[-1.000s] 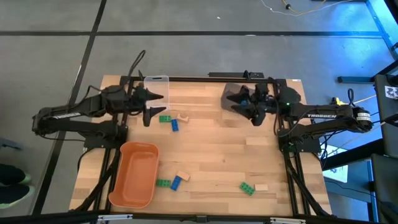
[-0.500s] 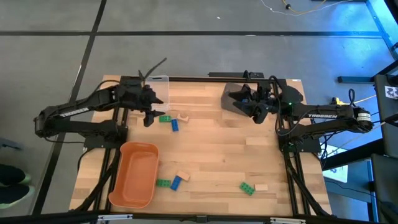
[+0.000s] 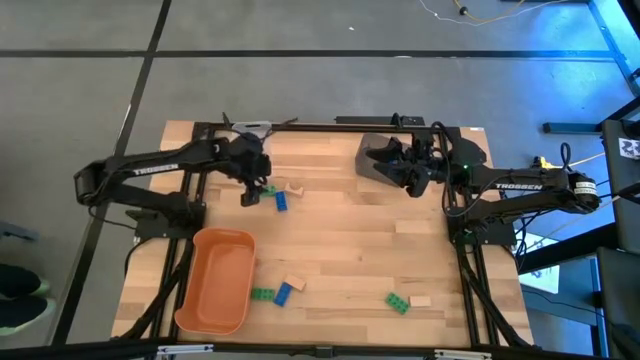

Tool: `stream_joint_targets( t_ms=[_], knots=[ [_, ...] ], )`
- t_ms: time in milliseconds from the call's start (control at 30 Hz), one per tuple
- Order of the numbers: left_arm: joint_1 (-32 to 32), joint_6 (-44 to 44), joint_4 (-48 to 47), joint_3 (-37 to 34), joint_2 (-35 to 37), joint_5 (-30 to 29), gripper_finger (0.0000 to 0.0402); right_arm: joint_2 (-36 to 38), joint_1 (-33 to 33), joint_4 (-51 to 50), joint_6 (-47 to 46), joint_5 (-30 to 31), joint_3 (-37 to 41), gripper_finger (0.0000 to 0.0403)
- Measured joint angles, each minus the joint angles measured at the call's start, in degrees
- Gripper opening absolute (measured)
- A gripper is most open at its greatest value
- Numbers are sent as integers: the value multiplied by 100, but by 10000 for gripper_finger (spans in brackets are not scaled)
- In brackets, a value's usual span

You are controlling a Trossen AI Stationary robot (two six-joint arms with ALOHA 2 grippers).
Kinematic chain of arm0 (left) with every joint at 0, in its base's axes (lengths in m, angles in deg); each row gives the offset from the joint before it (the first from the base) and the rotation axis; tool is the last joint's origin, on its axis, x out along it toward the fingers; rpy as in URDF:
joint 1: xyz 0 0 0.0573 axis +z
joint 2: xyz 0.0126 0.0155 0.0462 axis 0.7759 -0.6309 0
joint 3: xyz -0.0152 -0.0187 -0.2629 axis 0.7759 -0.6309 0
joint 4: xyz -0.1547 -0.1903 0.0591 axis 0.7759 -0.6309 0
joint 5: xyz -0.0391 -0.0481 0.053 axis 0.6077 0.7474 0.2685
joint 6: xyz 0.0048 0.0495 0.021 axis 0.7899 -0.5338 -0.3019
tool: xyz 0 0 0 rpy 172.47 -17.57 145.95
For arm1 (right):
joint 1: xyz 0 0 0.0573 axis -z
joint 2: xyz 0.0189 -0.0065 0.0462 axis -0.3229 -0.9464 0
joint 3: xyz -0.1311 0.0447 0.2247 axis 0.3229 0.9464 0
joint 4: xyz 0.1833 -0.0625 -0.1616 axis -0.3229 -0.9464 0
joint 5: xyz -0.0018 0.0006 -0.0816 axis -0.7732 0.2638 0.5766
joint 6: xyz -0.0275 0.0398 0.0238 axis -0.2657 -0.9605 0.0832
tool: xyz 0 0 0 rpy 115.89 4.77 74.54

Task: Sort & place blocks by color
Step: Put the top green game piece into the transparent bin

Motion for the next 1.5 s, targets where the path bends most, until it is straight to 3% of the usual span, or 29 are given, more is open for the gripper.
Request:
stream_joint_targets(
  t_ms=[267, 833, 1500],
  knots=[
    [-197, -489, -36, -2, -580, -97, 254, 0, 0, -117, 12, 13, 0, 277],
    [-131, -505, -58, -7, -1891, -420, 254, -7, -1, -599, 28, 195, 0, 277],
    [339, -951, -191, 4, -2266, -547, 254, -5, -2, -654, 10, 199, 0, 277]
  ],
)
